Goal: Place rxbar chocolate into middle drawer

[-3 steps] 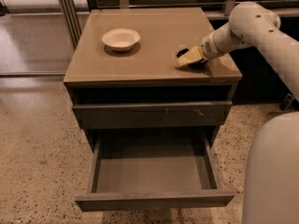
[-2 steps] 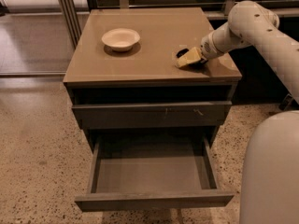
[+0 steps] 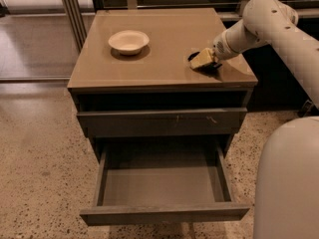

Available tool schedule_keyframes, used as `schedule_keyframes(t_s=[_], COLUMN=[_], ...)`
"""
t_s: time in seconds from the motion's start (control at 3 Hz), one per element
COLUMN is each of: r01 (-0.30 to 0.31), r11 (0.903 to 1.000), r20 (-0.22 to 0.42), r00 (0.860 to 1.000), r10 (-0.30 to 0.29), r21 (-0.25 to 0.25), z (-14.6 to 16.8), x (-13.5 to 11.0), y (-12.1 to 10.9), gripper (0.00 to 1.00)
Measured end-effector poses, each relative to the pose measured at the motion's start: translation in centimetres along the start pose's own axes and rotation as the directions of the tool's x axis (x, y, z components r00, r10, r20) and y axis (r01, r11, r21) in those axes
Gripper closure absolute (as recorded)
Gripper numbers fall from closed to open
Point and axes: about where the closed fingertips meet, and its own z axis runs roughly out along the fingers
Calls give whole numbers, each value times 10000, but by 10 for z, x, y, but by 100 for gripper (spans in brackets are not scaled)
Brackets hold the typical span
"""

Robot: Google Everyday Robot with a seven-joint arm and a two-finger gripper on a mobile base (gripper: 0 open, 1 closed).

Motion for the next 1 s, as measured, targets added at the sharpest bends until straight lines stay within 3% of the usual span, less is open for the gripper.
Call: schedule_keyframes(t_s=[0.33, 0.67, 1.0], r01=[0, 0, 0], r11=[10000, 10000, 10000], r20=[0, 0, -1], r00=[10000, 10000, 10000], r10=[0, 0, 0], r21=[0, -1, -2], z=[-5, -7, -7], x=[-5, -6, -6], y=[0, 0, 0], gripper=[87, 100, 100])
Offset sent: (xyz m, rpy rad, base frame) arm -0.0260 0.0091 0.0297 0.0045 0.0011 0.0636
